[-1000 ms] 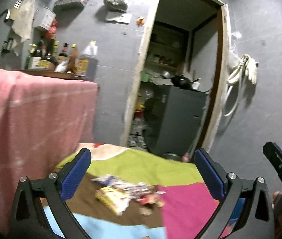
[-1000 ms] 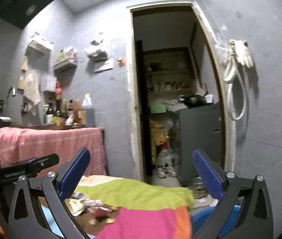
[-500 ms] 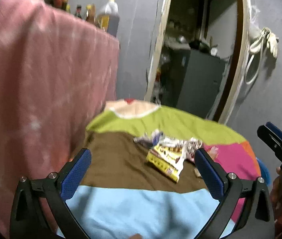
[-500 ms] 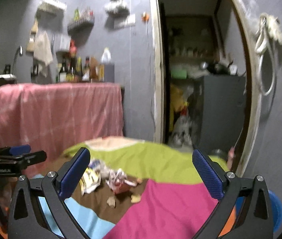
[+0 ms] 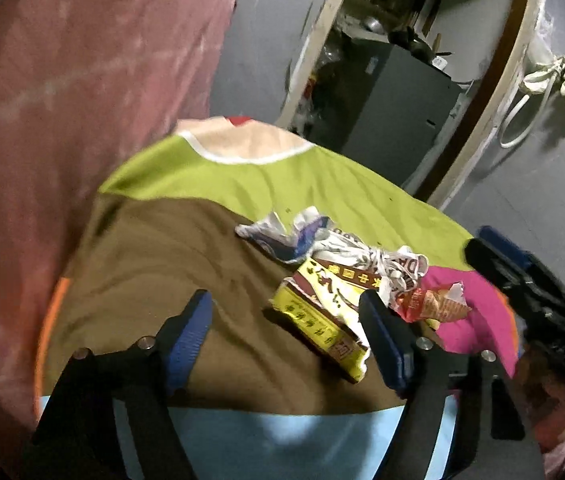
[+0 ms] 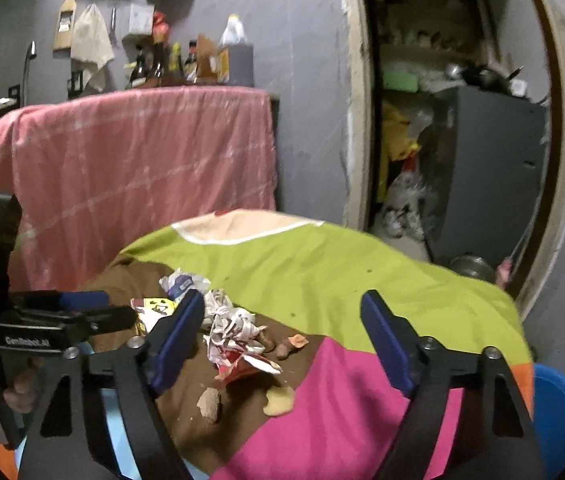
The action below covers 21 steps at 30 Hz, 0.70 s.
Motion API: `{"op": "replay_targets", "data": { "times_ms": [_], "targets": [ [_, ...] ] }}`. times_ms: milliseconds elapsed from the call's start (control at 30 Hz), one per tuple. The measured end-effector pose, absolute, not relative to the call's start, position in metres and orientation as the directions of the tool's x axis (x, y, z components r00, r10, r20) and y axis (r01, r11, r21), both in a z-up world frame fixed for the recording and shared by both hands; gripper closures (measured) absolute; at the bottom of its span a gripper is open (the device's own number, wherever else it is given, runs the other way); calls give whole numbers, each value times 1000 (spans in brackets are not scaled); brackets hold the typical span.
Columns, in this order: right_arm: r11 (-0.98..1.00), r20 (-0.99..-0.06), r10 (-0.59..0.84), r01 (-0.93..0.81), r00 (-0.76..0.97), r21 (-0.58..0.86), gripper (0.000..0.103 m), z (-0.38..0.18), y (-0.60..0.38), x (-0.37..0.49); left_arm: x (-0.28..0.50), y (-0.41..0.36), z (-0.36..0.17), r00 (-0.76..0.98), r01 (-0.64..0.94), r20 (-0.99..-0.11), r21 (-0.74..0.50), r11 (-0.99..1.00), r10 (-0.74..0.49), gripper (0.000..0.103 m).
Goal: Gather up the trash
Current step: 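Grasp the yellow box with the left tool while the right tool grasps the white string bundle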
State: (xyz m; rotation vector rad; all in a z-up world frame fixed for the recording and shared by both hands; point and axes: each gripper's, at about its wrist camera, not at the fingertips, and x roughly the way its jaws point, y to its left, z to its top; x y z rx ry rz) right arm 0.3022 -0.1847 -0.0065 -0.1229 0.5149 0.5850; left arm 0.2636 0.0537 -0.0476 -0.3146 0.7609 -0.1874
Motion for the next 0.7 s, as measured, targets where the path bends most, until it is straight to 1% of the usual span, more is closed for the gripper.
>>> {"op": "replay_targets", "data": {
  "times_ms": [67,133,233,333,367,400,500,567,633,700],
  "targets": [
    [817,-535,505,-576,677,43,33,-13,-176,312,267,53,-48,702,55,-649,-362,930,-294,42],
    [804,-573,509,-592,642,51,44,-19,-168,320,270,53,-47,691,53,-654,-382,923,-310,53],
    [784,-613,519,-617,595,65,51,-26,-161,327,274,55,-47,675,49,-661,-402,914,-327,59],
    [756,-638,533,-651,556,65,55,-29,-152,328,276,52,-47,665,52,-665,-413,909,-340,67],
    [752,-645,531,-657,550,59,56,-31,-150,327,276,52,-47,663,51,-666,-415,908,-342,68],
    [747,-653,528,-662,543,54,59,-32,-148,327,276,52,-47,660,51,-668,-417,907,-344,70],
    [735,-674,525,-676,520,51,71,-37,-143,329,276,52,-48,654,42,-670,-432,901,-351,72],
    [730,-678,526,-682,514,50,76,-37,-142,328,276,52,-46,653,34,-668,-445,895,-357,74],
    [731,-680,523,-681,513,49,88,-37,-143,326,273,53,-43,656,29,-662,-458,888,-363,77],
    [736,-674,522,-676,523,46,93,-34,-147,322,269,54,-39,666,29,-650,-467,884,-365,78]
  ]
}}
